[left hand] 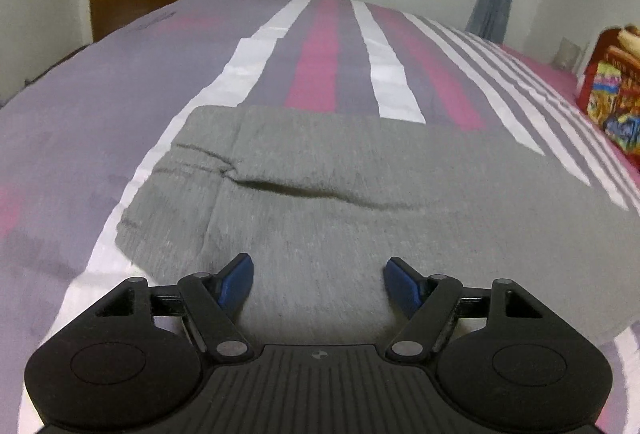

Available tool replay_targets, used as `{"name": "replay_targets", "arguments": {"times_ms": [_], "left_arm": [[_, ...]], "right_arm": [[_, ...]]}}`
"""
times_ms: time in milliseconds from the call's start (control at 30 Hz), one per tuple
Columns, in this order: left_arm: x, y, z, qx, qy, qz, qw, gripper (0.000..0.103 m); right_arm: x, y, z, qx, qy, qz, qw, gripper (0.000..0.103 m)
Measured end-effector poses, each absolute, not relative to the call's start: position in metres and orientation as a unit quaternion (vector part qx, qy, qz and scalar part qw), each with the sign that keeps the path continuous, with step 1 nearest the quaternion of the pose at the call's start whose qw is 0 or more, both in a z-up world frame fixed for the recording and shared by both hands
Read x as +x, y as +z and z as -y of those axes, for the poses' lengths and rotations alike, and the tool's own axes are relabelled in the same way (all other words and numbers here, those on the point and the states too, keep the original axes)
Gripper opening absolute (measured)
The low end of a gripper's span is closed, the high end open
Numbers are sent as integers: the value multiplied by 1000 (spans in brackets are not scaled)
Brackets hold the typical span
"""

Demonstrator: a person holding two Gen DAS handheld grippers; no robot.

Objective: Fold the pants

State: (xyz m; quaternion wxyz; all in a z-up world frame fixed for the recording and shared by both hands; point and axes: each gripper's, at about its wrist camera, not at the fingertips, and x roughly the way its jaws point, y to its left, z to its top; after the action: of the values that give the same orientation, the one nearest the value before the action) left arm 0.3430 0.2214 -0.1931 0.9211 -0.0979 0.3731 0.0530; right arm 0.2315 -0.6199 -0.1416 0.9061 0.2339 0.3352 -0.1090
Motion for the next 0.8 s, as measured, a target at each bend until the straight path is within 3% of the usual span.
{"name": "replay_targets", "arguments": {"times_ms": [200, 400, 433, 600, 700, 767, 800], "left_arm": [[342, -197, -222, -101, 57, -379, 918, 74], [347, -201, -220, -96, 55, -386, 916, 79], [347, -201, -219, -96, 54, -386, 916, 79], [344, -203, -221, -95, 50, -381, 918, 79], [342, -197, -220, -95, 54, -377, 920, 79], [333, -182, -219, -95, 60, -349, 930, 79], [328, -176, -219, -91, 63, -333, 937, 79]], "right_arm": [[210, -168, 630, 356, -89, -341, 866, 36], [211, -186, 628, 423, -110, -313, 843, 24], [212, -186, 628, 423, -114, -314, 842, 8], [202, -172, 622, 410, -102, -281, 862, 8], [198, -184, 626, 416, -128, -306, 847, 20], [184, -179, 627, 433, -115, -274, 851, 46], [181, -181, 627, 438, -110, -270, 850, 52]]}}
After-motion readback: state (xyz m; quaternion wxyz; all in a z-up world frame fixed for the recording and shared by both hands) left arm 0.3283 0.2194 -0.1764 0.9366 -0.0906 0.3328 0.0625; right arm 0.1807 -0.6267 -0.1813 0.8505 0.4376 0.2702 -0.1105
